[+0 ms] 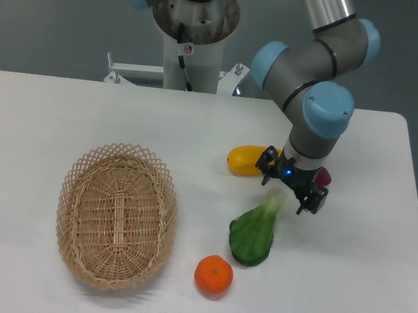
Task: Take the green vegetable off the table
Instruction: 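Move the open gripper down toward the leafy top of the bok choy, then close the gripper on the bok choy leaves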
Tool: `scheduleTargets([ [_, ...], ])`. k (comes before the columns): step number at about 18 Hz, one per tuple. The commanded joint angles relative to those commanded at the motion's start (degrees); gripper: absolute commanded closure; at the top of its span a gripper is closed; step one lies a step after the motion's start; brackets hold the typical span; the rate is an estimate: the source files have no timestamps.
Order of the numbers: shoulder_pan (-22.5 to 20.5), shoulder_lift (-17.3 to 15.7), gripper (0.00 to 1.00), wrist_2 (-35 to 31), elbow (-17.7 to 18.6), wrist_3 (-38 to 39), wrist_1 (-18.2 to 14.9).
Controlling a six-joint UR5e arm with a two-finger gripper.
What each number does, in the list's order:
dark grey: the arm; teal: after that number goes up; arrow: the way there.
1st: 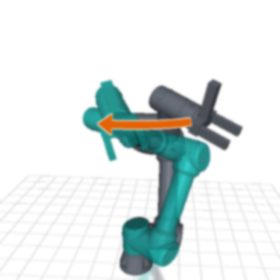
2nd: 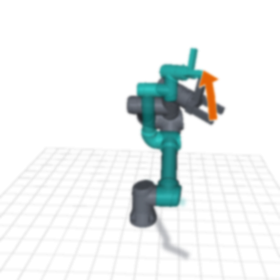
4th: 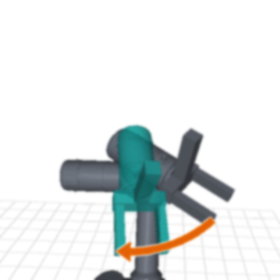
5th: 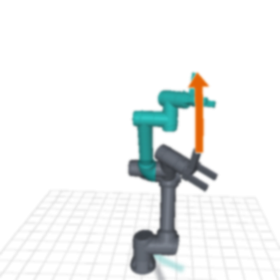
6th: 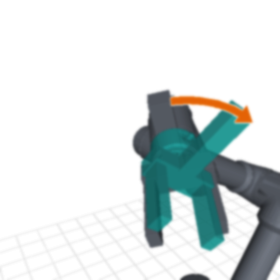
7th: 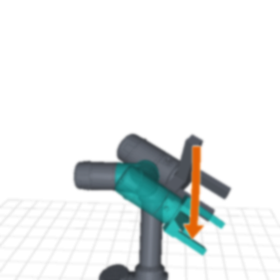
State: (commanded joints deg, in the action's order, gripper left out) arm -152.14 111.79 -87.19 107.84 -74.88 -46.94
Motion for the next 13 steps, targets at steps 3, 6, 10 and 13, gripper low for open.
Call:
scheduleTargets([
  [3,0.4,1.0,0.0,-0.1,0.3,0.0,0.3],
  [6,0.7,1.4,0.0,-0.1,0.7,0.3,0.3],
  [10,0.7,1.7,0.0,-0.1,1.1,0.2,0.7],
  [13,0.7,1.6,0.26,-1.4,0.9,-0.3,2.1],
])
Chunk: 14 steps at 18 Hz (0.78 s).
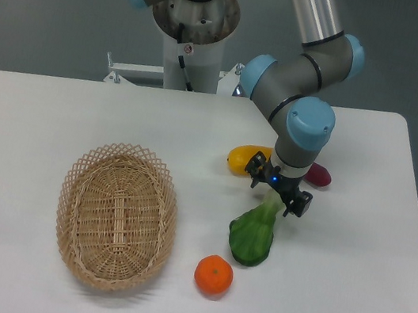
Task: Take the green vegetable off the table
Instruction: 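Close the gripper on the bok choy leaves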
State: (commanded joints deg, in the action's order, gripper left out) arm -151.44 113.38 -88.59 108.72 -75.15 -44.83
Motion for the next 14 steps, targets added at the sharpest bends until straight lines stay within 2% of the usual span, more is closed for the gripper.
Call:
scheduleTargets([
  [2,0.0,-0.1,0.45,0.0,-0.2,0.0,0.1],
  [5,0.0,-0.1,0.61,0.0,-0.6,0.3,0.1],
  [8,0.0,-0.1,0.68,0.0,-0.8,0.1,0.1],
  [14,-0.2,-0.5,0.71,0.1,-2.3,-0.7,0.1],
])
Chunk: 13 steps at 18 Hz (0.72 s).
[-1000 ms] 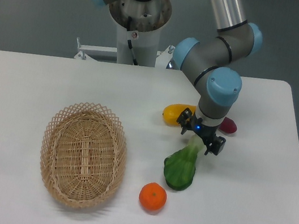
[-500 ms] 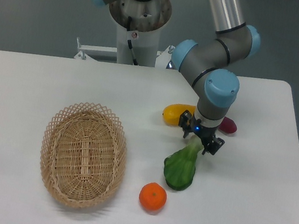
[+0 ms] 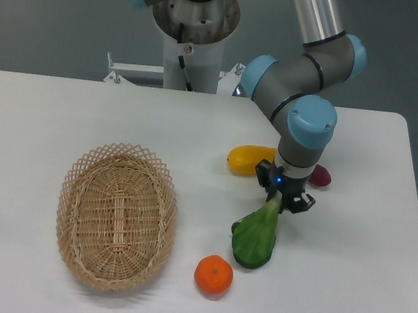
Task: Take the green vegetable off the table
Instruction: 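Close the gripper on the bok choy leaves, then lift the held bok choy up off the table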
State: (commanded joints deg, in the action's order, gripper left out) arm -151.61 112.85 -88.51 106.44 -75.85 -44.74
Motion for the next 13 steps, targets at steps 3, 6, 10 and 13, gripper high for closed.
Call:
scheduleTargets([
  [3,-0.2,-1.0,0.71,0.1,-2.7,-0.9,0.0],
  [6,-0.8,-3.2,0.7,0.7,-4.2,-1.7,-0.3],
  [10,-1.1,-4.8,0.7,1.2,-6.8,-1.6,-0.9],
  [13,-1.1,-6.0,0.7,6.5,-8.9,-0.6,-1.2],
])
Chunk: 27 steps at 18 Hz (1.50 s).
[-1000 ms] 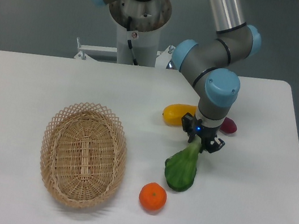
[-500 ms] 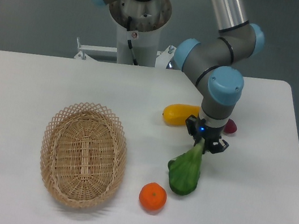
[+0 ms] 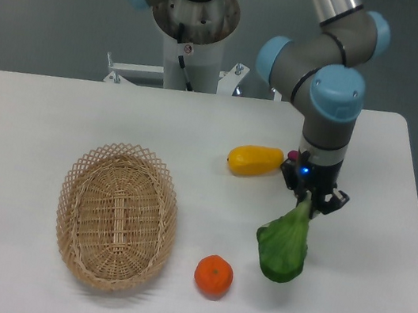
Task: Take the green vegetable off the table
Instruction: 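Lift the held bok choy up off the table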
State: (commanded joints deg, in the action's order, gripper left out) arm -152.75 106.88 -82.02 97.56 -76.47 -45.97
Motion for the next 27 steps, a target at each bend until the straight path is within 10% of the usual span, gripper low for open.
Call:
scheduleTargets([
  [6,-2.5,-3.3,0.7,5.6,-0.4,1.8,-0.3],
  [16,-6.9,-4.0,0.71,11.6,-11.3,1.7,-15.8],
  [27,-7.5,-4.0,0.7,12.6,-11.8,1.3,-16.6],
])
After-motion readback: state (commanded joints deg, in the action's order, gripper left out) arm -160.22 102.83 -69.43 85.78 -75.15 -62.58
